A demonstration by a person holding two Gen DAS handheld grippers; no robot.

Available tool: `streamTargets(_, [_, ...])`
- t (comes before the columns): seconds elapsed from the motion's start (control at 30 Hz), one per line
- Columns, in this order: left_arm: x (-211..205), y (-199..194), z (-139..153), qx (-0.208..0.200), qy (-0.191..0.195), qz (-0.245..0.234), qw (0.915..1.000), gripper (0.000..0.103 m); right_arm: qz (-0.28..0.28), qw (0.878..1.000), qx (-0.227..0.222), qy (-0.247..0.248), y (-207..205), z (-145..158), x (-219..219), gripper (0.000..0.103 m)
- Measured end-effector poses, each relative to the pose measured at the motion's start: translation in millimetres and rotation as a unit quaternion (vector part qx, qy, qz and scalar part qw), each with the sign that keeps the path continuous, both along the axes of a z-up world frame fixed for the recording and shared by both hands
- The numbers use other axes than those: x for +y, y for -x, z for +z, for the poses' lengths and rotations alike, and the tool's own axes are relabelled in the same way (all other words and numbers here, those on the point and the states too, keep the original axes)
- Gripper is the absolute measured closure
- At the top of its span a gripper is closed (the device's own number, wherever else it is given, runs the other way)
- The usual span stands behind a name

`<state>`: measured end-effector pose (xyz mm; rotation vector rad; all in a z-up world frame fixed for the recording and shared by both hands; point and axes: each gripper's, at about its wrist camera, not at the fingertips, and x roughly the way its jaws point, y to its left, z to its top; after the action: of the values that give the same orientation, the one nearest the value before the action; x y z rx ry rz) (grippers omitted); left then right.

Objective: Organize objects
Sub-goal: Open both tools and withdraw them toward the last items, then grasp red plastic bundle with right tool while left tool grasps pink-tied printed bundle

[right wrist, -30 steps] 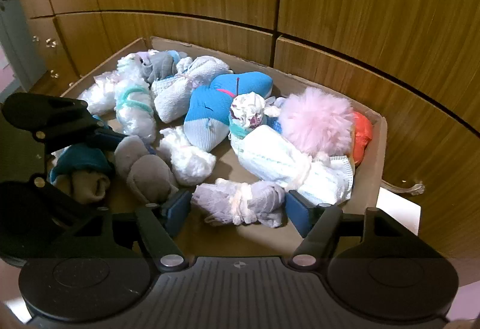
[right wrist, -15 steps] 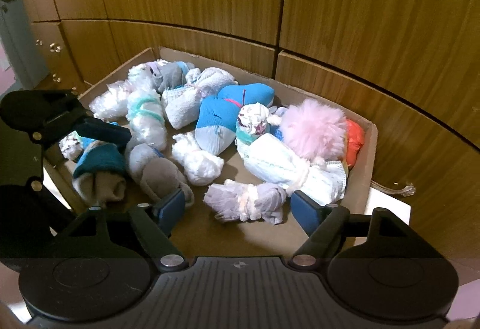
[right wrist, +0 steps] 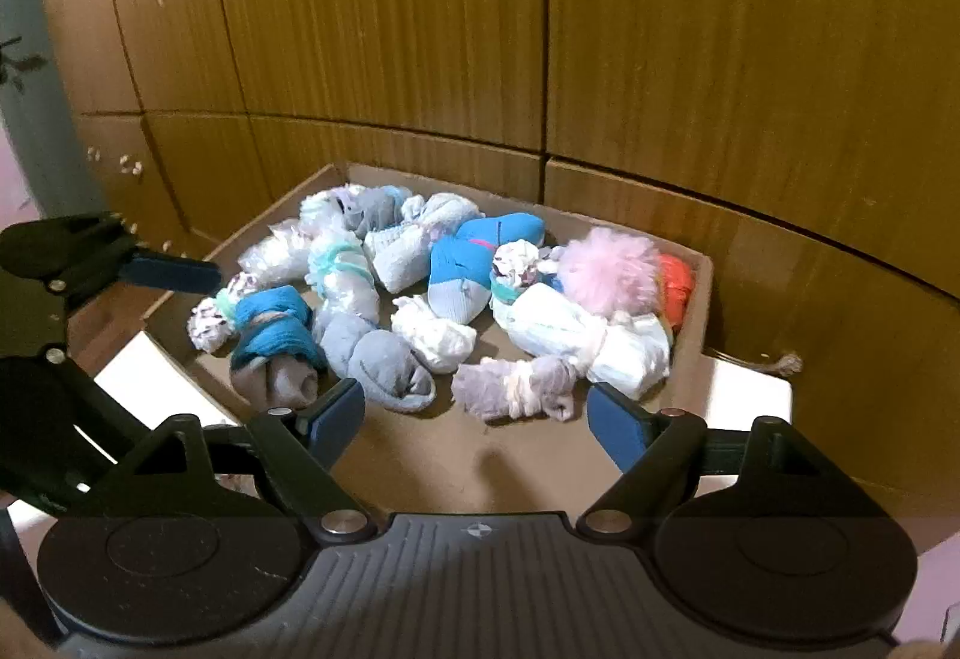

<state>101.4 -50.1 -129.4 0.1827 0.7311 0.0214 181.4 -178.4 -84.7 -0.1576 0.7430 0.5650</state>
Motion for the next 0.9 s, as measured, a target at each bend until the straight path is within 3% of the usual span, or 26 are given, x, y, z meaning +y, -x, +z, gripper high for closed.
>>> streamTargets(0.17, [5.4, 41.5, -8.2, -0.04, 0.0, 0.036, 0.9986, 0.001, -0.03, 0.999, -0.029, -0.032, 44.9, -8.2, -7.6, 0.013])
streamTargets(0.37, [14.0, 65.0, -36.2, -0.028, 0.023, 0.076, 0.9965, 0.001, -0.064, 0.995, -0.041, -0.066, 89.8, -40.1, -3.9, 0.013])
streamTargets(0.57, [18.2, 69.3, -49.8, -0.017, 0.034, 0.098, 0.9944, 0.001, -0.069, 0.995, -0.041, -0.054, 97.1, -64.5, 12.5, 0.013])
streamTargets(0.9, [18.5, 73.1, -52.7, -0.012, 0.029, 0.1, 0.9945, 0.001, -0.076, 0.995, -0.037, -0.048, 88.3, -77.4, 28.5, 0.013])
